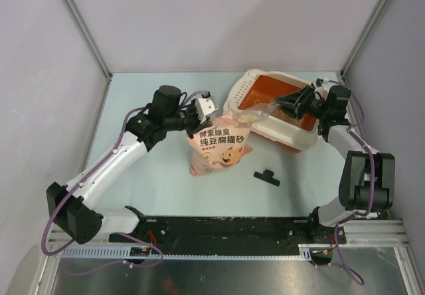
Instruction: Fill the litter box with clean litter
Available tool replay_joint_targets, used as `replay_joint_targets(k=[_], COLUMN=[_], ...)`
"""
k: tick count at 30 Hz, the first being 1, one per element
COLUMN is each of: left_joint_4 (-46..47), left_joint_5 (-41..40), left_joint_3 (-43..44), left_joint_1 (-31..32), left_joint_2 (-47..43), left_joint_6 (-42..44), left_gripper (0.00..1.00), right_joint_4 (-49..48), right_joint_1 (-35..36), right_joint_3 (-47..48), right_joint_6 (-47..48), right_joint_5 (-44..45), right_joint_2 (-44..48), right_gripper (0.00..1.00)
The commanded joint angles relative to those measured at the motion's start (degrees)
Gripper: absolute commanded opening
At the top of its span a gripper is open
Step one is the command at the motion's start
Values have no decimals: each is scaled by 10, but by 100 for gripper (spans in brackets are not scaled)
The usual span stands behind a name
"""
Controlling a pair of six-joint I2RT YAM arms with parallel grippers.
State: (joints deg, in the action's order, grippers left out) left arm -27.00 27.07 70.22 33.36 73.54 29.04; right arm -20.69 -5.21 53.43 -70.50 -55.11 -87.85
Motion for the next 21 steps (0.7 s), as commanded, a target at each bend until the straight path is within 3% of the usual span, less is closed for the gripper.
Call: replay_joint_targets(k=[1,14,18,21], left_joint_4=[24,23,25,25], left_joint_5=[4,6,12,19], left_joint_3=[31,34,41,41], left_joint_1=[4,4,4,4], left_joint_2=[1,19,25,23], left_joint_6=[22,32,34,35], left_gripper=[0,0,0,0], right_joint_4=[-34,-72,-64,-7], right_joint_1=[-13,-152,-196,-221], right_joint_3=[11,64,92,123], right_joint_6=[-11,-23,34,107], right_joint_5=[-22,-24,6,54], right_joint_2=[7,-14,-30,-34], right_gripper=[0,0,0,0])
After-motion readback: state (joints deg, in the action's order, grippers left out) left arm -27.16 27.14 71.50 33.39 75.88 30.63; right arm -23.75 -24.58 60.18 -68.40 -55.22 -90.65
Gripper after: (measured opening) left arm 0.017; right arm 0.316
